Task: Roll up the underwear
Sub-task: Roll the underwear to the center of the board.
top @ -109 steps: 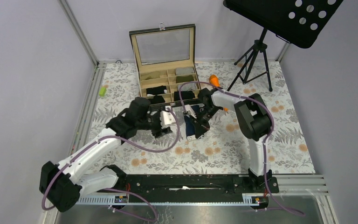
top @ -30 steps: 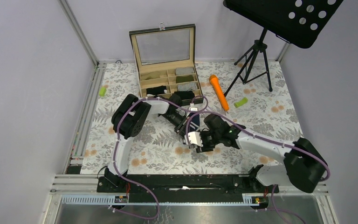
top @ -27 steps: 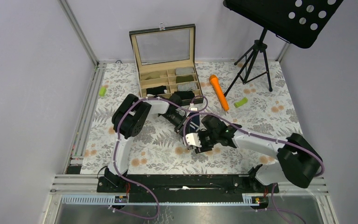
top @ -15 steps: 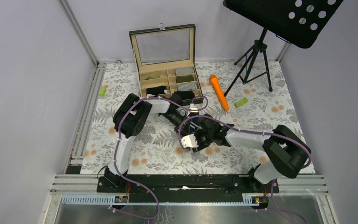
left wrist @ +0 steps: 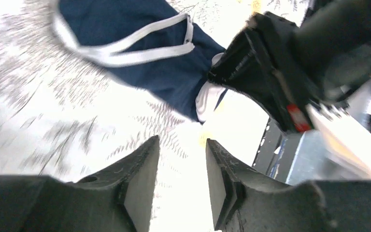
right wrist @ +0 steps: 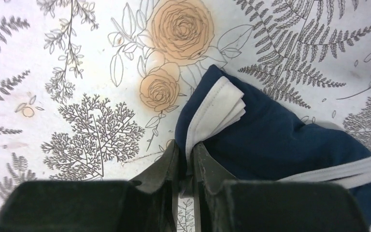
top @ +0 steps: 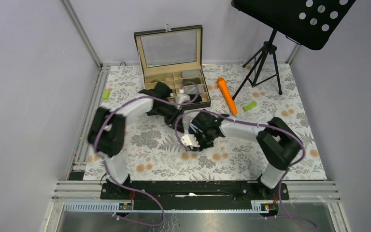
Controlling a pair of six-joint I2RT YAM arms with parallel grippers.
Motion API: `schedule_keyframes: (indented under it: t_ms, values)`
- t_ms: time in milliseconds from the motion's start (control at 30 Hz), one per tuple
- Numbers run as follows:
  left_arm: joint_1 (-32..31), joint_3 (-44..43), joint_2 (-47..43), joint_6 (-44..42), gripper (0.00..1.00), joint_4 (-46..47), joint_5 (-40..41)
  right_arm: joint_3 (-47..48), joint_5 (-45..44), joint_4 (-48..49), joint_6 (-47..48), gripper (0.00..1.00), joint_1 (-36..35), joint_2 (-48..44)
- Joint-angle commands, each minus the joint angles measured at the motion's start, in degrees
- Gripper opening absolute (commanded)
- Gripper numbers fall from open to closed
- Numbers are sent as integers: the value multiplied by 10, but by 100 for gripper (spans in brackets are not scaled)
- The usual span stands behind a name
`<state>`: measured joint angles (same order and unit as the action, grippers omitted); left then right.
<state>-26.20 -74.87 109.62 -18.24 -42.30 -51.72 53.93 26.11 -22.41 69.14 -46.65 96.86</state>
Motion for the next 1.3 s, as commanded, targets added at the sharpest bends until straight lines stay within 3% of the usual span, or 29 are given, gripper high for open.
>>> schedule_keyframes:
  t_ms: [0,167,333,567,700,933,1133,1267]
  values:
    - [15,112,-197,-7,43,86,112,107,87,-211,-45,8,25,89]
    - [9,255,-402,37,45,236,237,233,177,-335,-66,9,97,194]
    - [-35,296,-495,-52,47,296,258,315,215,-414,-88,11,143,280]
    - [-131,273,-391,-146,45,321,249,318,206,-394,-130,14,151,292]
    - [-140,263,-320,-78,45,384,279,298,206,-366,-149,14,155,275]
    - [-210,337,-349,-245,47,420,232,297,210,-363,-177,14,155,290]
    - [-242,292,-254,-226,41,447,213,296,211,-361,-178,14,158,287]
    - [-259,288,-193,-234,39,490,245,295,213,-360,-178,14,160,286]
